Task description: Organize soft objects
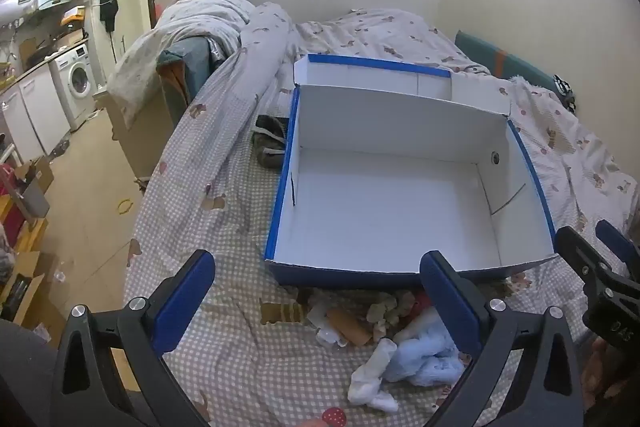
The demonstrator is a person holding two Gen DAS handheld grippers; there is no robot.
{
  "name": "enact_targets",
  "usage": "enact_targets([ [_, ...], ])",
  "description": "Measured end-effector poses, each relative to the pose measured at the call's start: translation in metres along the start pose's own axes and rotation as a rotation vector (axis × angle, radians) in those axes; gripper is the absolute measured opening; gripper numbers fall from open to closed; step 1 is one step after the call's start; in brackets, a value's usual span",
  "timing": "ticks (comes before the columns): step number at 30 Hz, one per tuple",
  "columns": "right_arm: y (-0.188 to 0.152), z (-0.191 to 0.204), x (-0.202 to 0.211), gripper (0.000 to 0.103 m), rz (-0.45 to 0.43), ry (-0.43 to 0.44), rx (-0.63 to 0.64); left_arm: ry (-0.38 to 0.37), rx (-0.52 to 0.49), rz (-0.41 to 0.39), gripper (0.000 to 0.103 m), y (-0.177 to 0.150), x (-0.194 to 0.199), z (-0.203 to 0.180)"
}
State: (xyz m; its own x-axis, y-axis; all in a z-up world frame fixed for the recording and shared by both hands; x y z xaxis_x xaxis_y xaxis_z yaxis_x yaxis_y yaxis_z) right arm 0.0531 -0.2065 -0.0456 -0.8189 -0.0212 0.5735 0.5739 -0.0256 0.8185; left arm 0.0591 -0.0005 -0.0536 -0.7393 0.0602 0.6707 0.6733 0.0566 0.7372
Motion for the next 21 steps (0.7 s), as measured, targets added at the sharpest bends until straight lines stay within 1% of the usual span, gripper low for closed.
enact_targets([
  [1, 0.000, 0.000, 0.000, 0.103, -0.002, 0.001, 0.000, 0.008, 0.002, -0.009, 0.102, 0.000, 0.000, 0.001],
  [9, -0.001, -0.001, -0.002, 0.103, 0.001, -0.006, 0.004, 0.017, -0.012, -0.006, 0.102, -0.003, 0.004, 0.001],
  [12, 0.001, 0.004, -0.001, 0.103, 0.004, -0.008, 0.000, 0.011, -0.002, -0.002, 0.102, 0.003, 0.003, 0.009],
  [14, 0.000, 0.000, -0.004, 0.103, 0.004, -0.003, -0.004, 0.013, -0.002, -0.002, 0.102, 0.005, 0.004, 0.013],
  [17, 0.001, 0.001, -0.003, 0.103, 0.003, -0.004, 0.001, 0.012, -0.005, 0.001, 0.102, -0.002, 0.002, 0.003],
  [20, 0.001, -0.001, 0.000, 0.103, -0.011, 0.008, -0.008, 0.010, -0.007, 0.002, 0.102, -0.002, 0.003, 0.004],
  [21, 0.000, -0.001, -0.001, 0.103, -0.008, 0.009, -0.012, 0.014, -0.011, 0.005, 0.102, -0.004, -0.002, 0.001],
])
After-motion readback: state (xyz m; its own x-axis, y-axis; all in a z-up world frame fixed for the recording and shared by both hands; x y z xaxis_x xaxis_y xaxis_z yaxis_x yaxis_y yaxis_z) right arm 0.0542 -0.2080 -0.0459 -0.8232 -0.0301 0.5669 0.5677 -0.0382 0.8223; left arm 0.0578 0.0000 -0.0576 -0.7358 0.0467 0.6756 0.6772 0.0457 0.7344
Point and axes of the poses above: each gripper's, at about its wrist camera, not at the fingertips, and x roughly against the way its jaws point, z to its left, y to its top, the point moved 8 cm from there along -x, roughly the way its jaws point, and after that the axes turned 3 degrees about -y, right-handed, at the moved point
